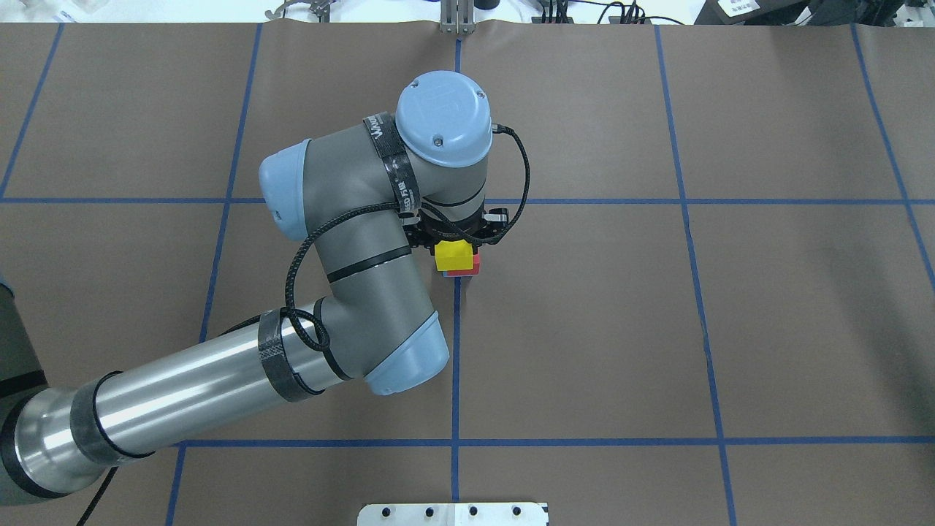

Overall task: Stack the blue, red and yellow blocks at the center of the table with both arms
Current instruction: 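Lower the yellow cube onto the red cube and open the left gripper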

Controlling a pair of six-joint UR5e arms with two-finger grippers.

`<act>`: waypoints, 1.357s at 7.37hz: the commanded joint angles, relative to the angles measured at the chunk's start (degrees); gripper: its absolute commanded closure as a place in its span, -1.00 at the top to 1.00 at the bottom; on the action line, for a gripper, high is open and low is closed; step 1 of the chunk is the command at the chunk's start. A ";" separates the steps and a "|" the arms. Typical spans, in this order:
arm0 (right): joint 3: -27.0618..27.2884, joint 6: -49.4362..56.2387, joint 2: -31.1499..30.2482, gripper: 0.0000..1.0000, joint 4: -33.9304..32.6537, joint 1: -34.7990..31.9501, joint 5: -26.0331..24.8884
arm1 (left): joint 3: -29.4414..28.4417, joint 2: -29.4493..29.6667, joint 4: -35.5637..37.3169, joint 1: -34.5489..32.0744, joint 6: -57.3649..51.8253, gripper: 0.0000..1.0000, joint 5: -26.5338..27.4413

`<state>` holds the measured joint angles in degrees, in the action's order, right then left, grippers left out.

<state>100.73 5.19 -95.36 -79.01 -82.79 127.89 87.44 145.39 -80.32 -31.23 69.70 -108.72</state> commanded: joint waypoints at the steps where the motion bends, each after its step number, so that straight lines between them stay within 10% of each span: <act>1: -0.01 0.00 0.09 0.98 0.00 0.00 -0.01 | -2.61 1.63 -0.01 0.03 0.00 -0.22 0.00; 10: -0.01 0.00 0.35 0.98 -0.18 0.00 -0.01 | -4.74 2.44 -0.01 -0.41 -0.53 -0.08 0.09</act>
<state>100.69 5.18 -95.01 -79.19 -82.79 127.88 82.86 147.84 -80.33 -31.59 69.18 -108.63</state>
